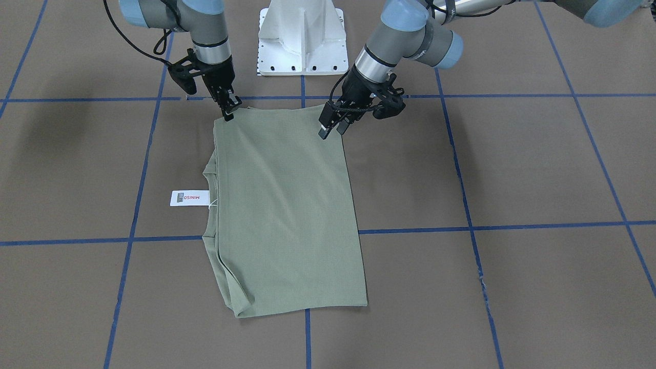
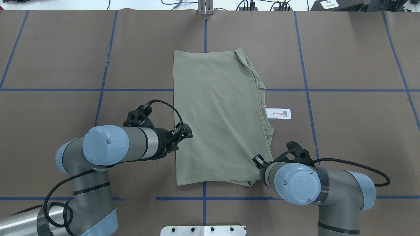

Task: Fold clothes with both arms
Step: 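Move the left gripper down to the shirt's bottom corner nearest it and grasp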

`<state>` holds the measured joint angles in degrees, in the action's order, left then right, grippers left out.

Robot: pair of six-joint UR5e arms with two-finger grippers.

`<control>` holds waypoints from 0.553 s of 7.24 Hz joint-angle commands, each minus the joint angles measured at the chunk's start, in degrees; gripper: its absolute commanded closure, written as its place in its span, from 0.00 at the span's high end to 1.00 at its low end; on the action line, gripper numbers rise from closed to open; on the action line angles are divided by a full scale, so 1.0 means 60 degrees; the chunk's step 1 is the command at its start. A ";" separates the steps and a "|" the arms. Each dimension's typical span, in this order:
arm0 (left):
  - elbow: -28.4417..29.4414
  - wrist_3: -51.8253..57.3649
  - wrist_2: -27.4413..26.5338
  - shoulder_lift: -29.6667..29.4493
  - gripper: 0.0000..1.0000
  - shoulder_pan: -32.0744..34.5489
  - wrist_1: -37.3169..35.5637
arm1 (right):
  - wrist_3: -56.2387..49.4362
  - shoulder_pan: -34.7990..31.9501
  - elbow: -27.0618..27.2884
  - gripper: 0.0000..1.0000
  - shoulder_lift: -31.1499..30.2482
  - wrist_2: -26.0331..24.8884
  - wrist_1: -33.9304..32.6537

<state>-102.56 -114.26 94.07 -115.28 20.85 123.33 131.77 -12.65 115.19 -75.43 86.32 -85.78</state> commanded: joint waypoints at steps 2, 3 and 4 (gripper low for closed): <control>-0.0089 -0.0478 -0.0033 0.0082 0.73 -0.0849 -0.0956 | -0.0034 -0.0015 0.0092 0.00 0.0018 0.0027 0.0000; -0.0060 -0.0511 -0.0048 0.0097 0.73 -0.0997 -0.0985 | -0.0034 -0.0015 0.0122 0.00 0.0018 0.0027 0.0000; -0.0103 -0.0570 -0.0033 0.0329 0.73 -0.1028 -0.1000 | -0.0034 -0.0015 0.0122 0.00 0.0018 0.0027 -0.0015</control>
<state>-103.05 -117.08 93.83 -114.42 15.37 117.61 131.58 -12.73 115.82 -75.33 86.47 -85.80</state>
